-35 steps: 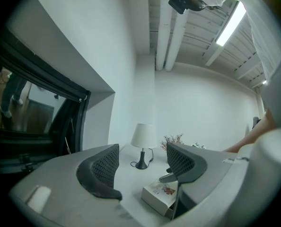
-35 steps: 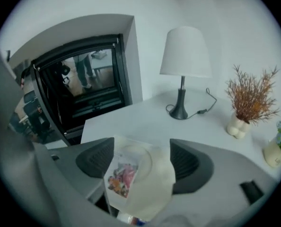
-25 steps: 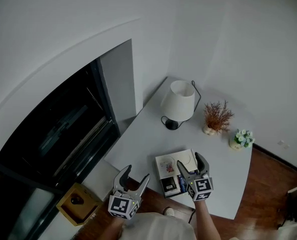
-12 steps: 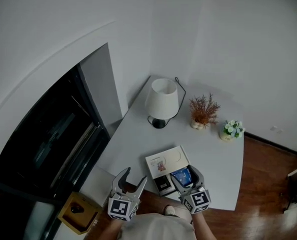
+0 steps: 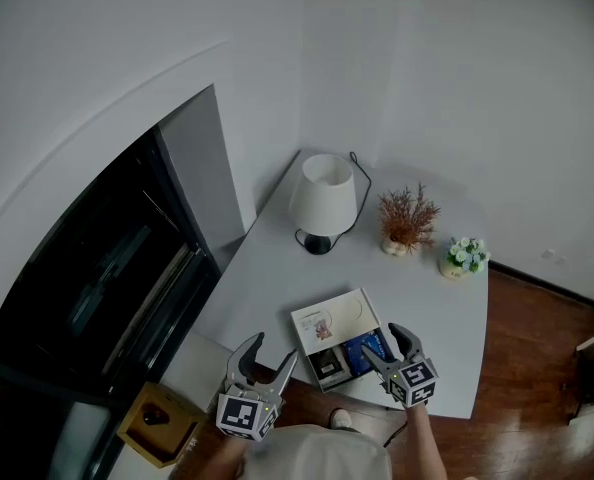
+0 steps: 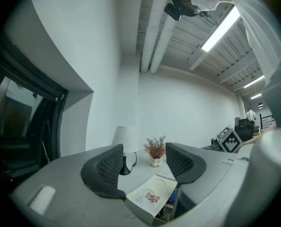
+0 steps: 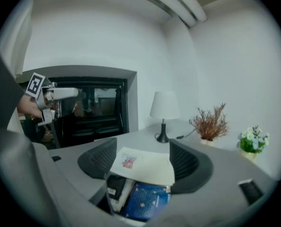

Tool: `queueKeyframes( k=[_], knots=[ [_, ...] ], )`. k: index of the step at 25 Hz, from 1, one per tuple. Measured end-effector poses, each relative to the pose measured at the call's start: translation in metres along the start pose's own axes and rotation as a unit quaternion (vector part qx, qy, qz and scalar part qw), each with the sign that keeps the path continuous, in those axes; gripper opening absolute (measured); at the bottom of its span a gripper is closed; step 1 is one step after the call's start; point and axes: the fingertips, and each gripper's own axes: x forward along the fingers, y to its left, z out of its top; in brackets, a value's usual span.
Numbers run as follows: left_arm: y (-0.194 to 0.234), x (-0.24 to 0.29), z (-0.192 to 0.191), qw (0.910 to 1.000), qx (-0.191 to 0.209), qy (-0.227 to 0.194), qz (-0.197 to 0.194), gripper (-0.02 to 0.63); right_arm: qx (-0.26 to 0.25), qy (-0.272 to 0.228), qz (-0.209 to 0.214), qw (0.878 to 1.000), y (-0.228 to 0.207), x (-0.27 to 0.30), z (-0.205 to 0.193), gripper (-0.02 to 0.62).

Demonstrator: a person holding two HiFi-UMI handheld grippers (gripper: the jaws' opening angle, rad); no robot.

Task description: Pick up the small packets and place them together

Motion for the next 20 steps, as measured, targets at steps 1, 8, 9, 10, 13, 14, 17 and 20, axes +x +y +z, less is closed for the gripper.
queueKeyframes(
  k=[1, 8, 9, 10, 13, 14, 17, 20],
  knots=[
    [0.0, -0.001, -0.001, 1.0, 0.001, 0.002, 0.0, 0.287, -0.006, 0.032, 0.011, 0.999, -0.006, 0.002, -0.017, 0.341],
    [0.001, -0.006, -0.007, 0.9999, 0.0, 0.012, 0.009, 0.287, -0.077, 0.272, 0.094, 0.955, 0.005, 0.019, -0.116, 0.341],
    [0.001, -0.007, -0.008, 0.9999, 0.0, 0.012, 0.011, 0.287, -0.079, 0.291, 0.094, 0.949, 0.008, 0.023, -0.123, 0.341],
    [0.002, -0.007, -0.009, 0.9998, 0.0, 0.013, 0.013, 0.285, -0.075, 0.303, 0.091, 0.946, 0.01, 0.028, -0.128, 0.341],
    [0.003, -0.01, -0.01, 0.9997, -0.003, 0.012, 0.02, 0.287, -0.047, 0.323, 0.061, 0.943, 0.014, 0.048, -0.137, 0.341],
    [0.003, -0.011, -0.01, 0.9997, -0.003, 0.011, 0.021, 0.287, -0.037, 0.328, 0.051, 0.943, 0.016, 0.054, -0.139, 0.341],
    [0.005, -0.013, -0.008, 0.9997, 0.0, 0.011, 0.023, 0.287, -0.04, 0.361, 0.03, 0.931, 0.02, 0.07, -0.155, 0.341],
    [0.006, -0.014, -0.009, 0.9996, -0.001, 0.015, 0.024, 0.287, -0.062, 0.412, 0.016, 0.909, 0.018, 0.077, -0.177, 0.339]
  ],
)
